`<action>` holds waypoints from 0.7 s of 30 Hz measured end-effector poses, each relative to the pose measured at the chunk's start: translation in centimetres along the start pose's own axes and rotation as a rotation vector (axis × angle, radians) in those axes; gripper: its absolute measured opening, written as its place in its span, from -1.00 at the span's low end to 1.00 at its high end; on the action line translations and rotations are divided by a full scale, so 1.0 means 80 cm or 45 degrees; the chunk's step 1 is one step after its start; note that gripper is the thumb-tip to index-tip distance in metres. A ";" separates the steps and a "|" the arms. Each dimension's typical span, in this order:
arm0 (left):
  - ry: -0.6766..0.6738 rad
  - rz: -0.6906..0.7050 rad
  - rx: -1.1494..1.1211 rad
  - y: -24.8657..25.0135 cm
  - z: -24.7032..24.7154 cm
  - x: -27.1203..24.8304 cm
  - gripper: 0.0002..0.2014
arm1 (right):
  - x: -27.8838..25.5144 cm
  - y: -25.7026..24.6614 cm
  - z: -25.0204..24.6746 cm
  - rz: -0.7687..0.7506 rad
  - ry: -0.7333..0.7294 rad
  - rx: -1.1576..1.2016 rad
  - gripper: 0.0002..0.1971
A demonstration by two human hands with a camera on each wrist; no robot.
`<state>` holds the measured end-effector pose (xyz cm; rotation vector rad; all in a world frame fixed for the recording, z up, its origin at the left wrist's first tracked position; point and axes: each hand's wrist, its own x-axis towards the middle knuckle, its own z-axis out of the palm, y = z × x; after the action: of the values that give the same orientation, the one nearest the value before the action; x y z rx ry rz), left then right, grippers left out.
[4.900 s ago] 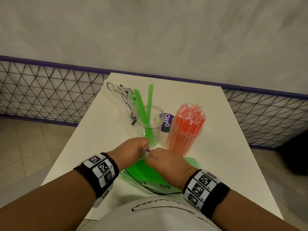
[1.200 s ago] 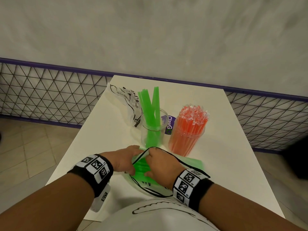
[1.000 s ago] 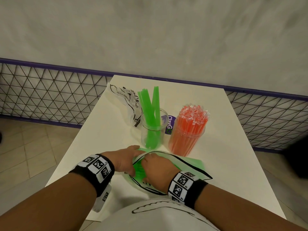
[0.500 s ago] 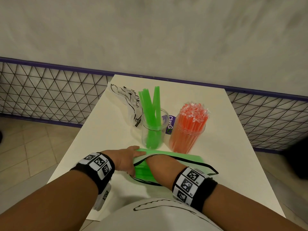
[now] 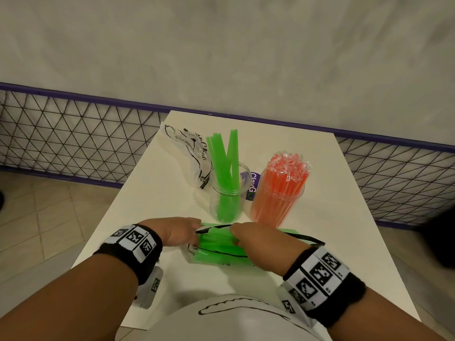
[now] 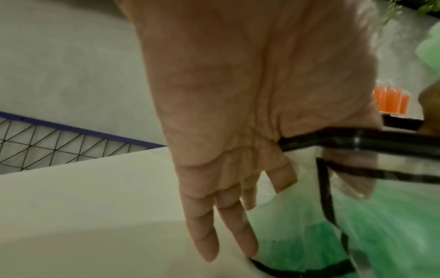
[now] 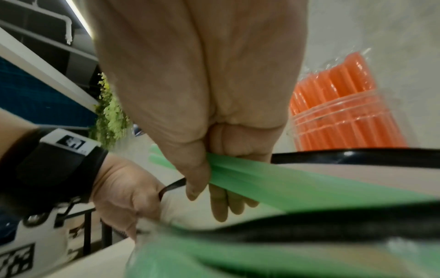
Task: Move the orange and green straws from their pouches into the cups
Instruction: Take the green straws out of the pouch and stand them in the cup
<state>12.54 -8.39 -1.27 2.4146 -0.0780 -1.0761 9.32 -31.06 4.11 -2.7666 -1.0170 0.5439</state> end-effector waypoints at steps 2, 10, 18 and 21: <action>-0.050 0.034 -0.020 -0.003 0.000 0.003 -0.37 | 0.001 0.001 -0.013 -0.011 0.003 0.073 -0.83; -0.056 0.058 -0.073 0.019 -0.017 -0.011 0.46 | -0.027 -0.014 -0.140 -0.006 0.409 0.834 -0.89; 0.678 0.472 -0.606 0.073 -0.048 0.010 0.17 | -0.008 -0.017 -0.210 -0.215 1.253 1.265 -0.81; 0.793 0.552 -0.747 0.089 -0.054 0.029 0.12 | 0.026 -0.017 -0.190 -0.094 1.359 1.213 -0.81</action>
<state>18.24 -13.40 2.90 1.9524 -0.0590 -0.0981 15.83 -28.83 17.91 -1.6965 -0.3944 -0.3861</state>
